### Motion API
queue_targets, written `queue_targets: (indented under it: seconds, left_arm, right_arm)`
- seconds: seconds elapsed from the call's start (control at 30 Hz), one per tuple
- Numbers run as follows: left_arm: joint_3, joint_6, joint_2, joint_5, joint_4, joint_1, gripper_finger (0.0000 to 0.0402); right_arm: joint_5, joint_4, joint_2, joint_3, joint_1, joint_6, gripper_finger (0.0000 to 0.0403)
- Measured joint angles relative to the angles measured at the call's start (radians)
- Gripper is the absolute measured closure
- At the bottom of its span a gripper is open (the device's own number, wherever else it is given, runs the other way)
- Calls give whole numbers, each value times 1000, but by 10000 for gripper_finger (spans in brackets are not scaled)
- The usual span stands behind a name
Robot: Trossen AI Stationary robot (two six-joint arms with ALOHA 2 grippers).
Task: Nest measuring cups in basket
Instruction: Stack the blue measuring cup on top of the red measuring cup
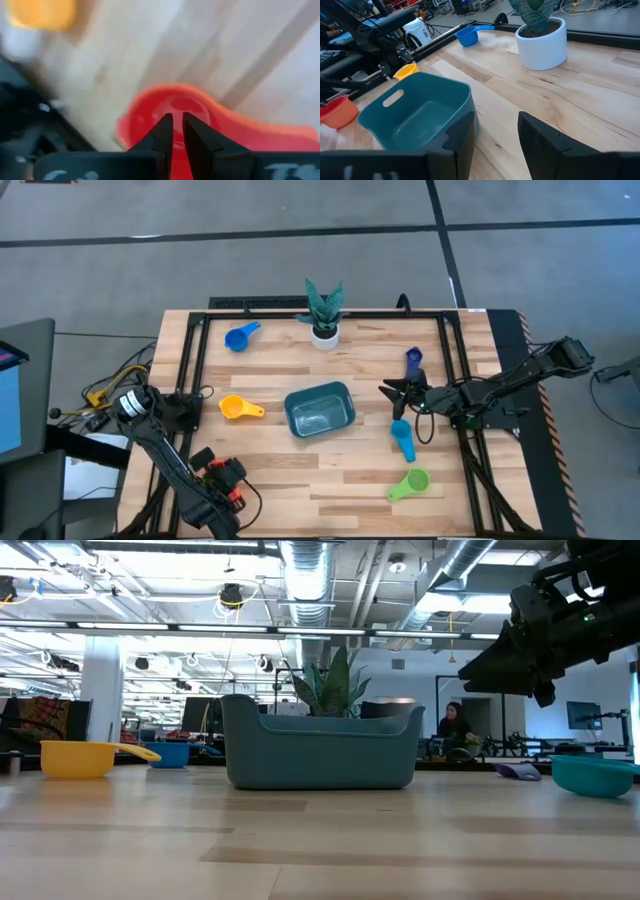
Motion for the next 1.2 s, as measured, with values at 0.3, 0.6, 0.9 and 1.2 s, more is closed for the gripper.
queue_targets:
  seconds: [0.3, 0.6, 0.9, 1.2]
  left_arm:
    - [-63, 116, -138, -371, -104, 134, 368]
    - [-300, 620, -440, -550, 378, 668, 394]
    - [-360, 895, -526, -510, 496, 1159, 338]
    - [-440, 1112, -494, -351, 794, 1474, 210]
  right_arm:
    - [0, 4, 0, 0, -4, 37, 234]
    - [0, -8, 0, 0, -26, 36, 227]
    - [0, -32, 0, 0, -26, 33, 227]
    - [1, -32, 0, 0, -59, 34, 214]
